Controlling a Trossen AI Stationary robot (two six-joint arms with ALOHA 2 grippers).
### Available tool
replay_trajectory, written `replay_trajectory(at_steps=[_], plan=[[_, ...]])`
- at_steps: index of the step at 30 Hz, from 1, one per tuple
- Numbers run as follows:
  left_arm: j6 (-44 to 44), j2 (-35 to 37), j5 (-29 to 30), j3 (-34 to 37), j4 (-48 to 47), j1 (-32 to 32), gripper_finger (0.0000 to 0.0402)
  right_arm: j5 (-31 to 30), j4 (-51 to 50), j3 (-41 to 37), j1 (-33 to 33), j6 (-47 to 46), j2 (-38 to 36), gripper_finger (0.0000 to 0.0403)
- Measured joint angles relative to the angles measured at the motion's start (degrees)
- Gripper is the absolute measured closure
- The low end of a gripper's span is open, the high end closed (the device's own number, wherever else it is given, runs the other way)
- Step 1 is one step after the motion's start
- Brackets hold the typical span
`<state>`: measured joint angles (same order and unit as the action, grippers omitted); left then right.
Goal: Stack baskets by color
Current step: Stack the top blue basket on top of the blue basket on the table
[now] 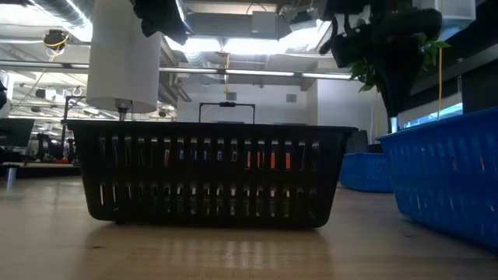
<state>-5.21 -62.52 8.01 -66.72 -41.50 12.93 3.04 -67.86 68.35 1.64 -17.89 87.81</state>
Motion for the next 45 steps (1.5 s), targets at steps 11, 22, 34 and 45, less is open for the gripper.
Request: replay_trajectory(at_steps=[11, 22, 34, 45], plan=[[-0.7, 0.0, 0.0, 0.0, 0.0, 0.0, 0.0324, -0.9, 7.1, -7.4, -0.4, 9.7, 0.0, 0.0286], [-0.7, 0.0, 0.0, 0.0, 0.0, 0.0, 0.0324, -4.5, 9.1, -11.0, -0.4, 12.4, 0.0, 0.0286], [-0.7, 0.0, 0.0, 0.0, 0.0, 0.0, 0.0324, -8.6, 16.6, -16.7, -0.4, 9.7, 0.0, 0.0306], [-0.2, 0.0, 0.0, 0.0, -0.4, 0.0, 0.0324, -8.1, 22.2, -13.3, -4.0, -4.1, 0.0, 0.0395]])
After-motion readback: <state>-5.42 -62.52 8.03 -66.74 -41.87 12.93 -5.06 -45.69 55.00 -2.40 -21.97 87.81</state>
